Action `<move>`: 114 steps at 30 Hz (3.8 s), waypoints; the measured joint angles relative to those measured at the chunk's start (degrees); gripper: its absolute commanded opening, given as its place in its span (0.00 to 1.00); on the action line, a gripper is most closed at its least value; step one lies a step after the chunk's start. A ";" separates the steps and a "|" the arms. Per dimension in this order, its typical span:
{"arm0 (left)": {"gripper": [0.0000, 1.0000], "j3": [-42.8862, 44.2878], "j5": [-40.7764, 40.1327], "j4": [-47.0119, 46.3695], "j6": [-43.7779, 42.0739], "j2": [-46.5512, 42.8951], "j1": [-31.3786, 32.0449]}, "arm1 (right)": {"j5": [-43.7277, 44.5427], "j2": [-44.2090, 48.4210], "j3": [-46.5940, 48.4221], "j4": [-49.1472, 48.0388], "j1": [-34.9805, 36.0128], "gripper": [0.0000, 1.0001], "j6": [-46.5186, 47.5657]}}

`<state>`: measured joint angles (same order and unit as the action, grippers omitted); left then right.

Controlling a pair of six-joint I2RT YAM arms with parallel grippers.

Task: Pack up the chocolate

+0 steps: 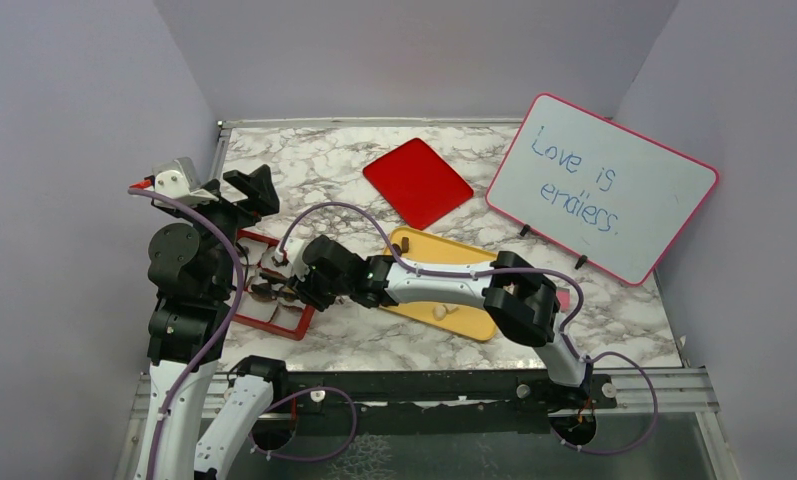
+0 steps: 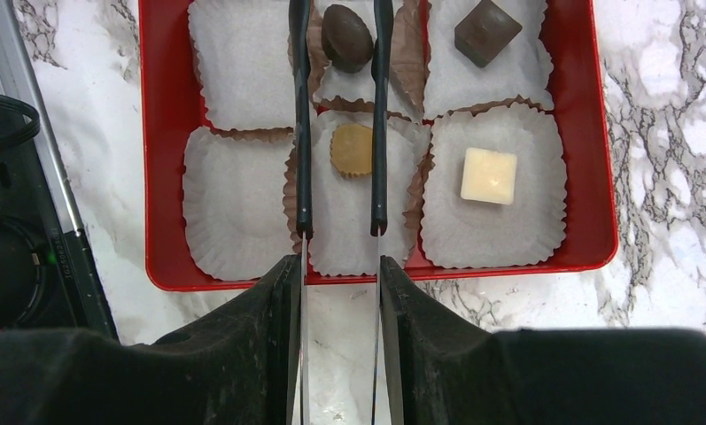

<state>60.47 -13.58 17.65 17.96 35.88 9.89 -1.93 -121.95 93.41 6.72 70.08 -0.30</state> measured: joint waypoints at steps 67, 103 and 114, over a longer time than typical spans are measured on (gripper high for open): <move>0.99 -15.41 14.88 0.66 -1.99 6.38 0.00 | 29.77 49.62 -29.86 56.81 -11.52 0.39 -41.75; 0.99 -16.33 14.88 1.01 -2.60 6.56 0.00 | 28.74 50.62 -38.97 45.97 -18.73 0.33 -36.26; 0.99 -16.33 14.88 1.31 -2.58 6.67 0.00 | 28.50 50.34 -38.97 45.59 -18.80 0.25 -35.80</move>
<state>44.14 1.30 18.96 15.38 42.54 9.89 26.57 -71.61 54.43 52.31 51.29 -36.10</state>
